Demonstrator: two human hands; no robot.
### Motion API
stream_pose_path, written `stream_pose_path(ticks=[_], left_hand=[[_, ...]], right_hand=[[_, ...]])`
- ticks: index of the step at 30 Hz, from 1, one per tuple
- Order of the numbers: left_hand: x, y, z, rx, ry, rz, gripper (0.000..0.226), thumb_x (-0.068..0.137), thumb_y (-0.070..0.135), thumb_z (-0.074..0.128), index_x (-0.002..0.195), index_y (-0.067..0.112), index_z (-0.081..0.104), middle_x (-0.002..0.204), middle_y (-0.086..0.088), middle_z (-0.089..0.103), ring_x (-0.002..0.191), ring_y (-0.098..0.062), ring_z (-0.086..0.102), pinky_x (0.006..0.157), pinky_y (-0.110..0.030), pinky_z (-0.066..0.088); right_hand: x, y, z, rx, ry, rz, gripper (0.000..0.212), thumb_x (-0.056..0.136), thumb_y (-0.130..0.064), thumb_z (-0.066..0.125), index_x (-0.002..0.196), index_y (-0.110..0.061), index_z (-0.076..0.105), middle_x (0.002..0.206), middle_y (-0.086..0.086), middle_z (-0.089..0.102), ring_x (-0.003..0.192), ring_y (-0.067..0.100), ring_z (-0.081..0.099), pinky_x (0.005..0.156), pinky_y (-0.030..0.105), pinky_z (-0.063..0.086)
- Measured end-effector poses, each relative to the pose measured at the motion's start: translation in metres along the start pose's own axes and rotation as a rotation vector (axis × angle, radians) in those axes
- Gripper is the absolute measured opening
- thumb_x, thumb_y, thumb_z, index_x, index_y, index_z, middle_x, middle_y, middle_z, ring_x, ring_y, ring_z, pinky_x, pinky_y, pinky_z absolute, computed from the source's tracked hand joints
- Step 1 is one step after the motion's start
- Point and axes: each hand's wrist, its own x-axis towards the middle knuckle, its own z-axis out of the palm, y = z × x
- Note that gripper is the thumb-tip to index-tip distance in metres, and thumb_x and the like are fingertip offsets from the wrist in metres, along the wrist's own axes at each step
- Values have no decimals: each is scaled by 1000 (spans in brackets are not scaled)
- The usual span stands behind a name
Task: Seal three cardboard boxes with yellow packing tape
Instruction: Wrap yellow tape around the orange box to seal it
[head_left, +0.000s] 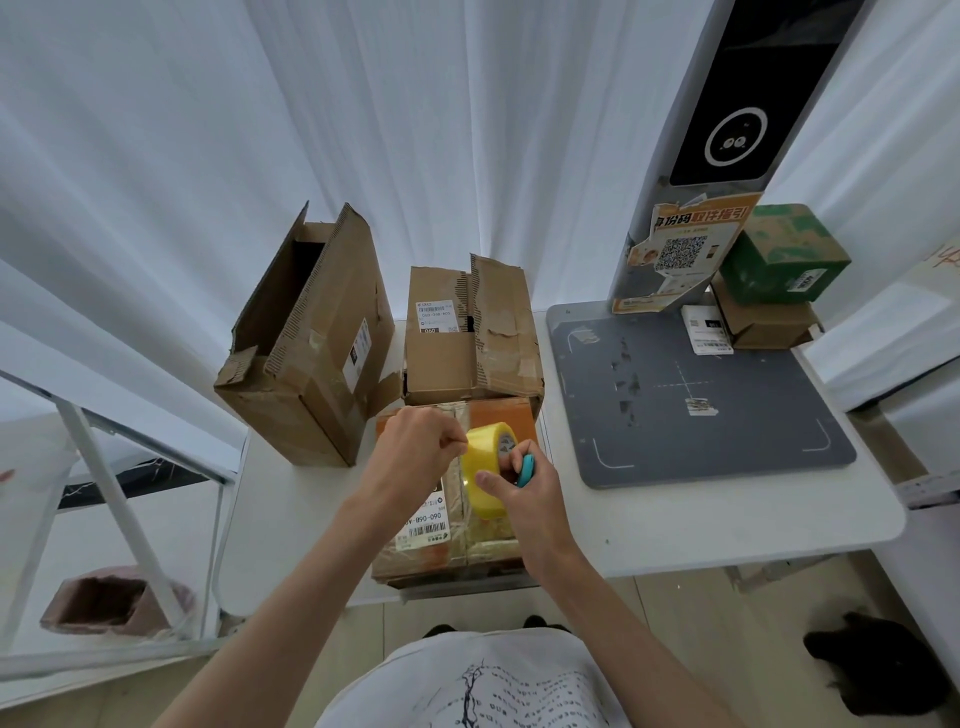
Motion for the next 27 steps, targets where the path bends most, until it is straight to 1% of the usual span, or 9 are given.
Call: stream_pose_path(ticks=[3, 6, 8, 10, 14, 18, 22, 24, 27], left_hand=[[2, -2, 0, 25, -25, -13, 5, 88, 19, 76, 84, 20, 80, 77, 11, 70, 71, -3, 61, 73, -26, 55], [2, -2, 0, 38, -51, -11, 11, 88, 15, 72, 79, 19, 76, 72, 14, 63, 69, -1, 58, 70, -28, 55], [2, -1, 1, 57, -75, 2, 10, 89, 14, 69, 81, 16, 74, 74, 14, 58, 68, 0, 53, 67, -24, 52], [1, -1, 4, 79, -93, 20, 10, 91, 13, 66, 82, 15, 70, 75, 14, 54, 67, 0, 50, 63, -16, 43], [1, -1, 9, 108, -149, 41, 8, 94, 14, 60, 86, 15, 62, 83, 7, 54, 75, -8, 47, 62, -16, 37], [4, -1, 8, 47, -254, -15, 7, 94, 17, 60, 87, 18, 59, 86, 5, 56, 79, -12, 50, 64, -17, 38], [2, 2, 6, -154, -359, -72, 12, 96, 18, 63, 85, 20, 59, 82, 3, 59, 69, -8, 48, 60, -19, 42], [1, 1, 7, -204, -342, -78, 12, 94, 19, 66, 84, 21, 59, 85, 2, 60, 72, -10, 51, 63, -22, 45], [2, -3, 6, -245, -265, -59, 14, 86, 17, 76, 85, 18, 61, 94, 2, 60, 82, -14, 58, 72, -25, 51]], right_hand=[[-1, -1, 1, -12, -3, -9, 32, 88, -9, 76, 88, -20, 46, 88, 0, 55, 76, 8, 59, 68, 17, 54], [-2, -1, 2, -29, -1, -9, 31, 88, -10, 76, 89, -21, 47, 90, 1, 57, 79, 10, 60, 68, 17, 55], [-2, 0, 1, -30, 2, -13, 31, 88, -10, 76, 89, -21, 47, 90, 0, 56, 80, 10, 60, 68, 16, 54], [-2, 0, 2, -26, 3, -7, 31, 88, -12, 76, 91, -23, 48, 93, -1, 57, 82, 10, 61, 69, 16, 55], [0, 3, 2, -57, 12, 14, 32, 88, -17, 77, 103, -23, 50, 104, 1, 59, 95, 13, 63, 78, 19, 58], [1, 3, 1, -52, 9, 22, 31, 89, -13, 76, 96, -24, 48, 96, -2, 56, 87, 10, 59, 73, 19, 56], [6, 4, -6, -62, 63, 35, 32, 88, -10, 77, 87, -19, 46, 84, -1, 53, 75, 12, 54, 70, 25, 53], [7, 6, -8, -46, 65, 38, 32, 87, -10, 77, 87, -17, 45, 85, 2, 53, 75, 13, 54, 71, 26, 54], [6, 7, -9, 6, 50, 49, 34, 88, -10, 77, 86, -16, 44, 84, 3, 51, 74, 12, 50, 68, 21, 51]])
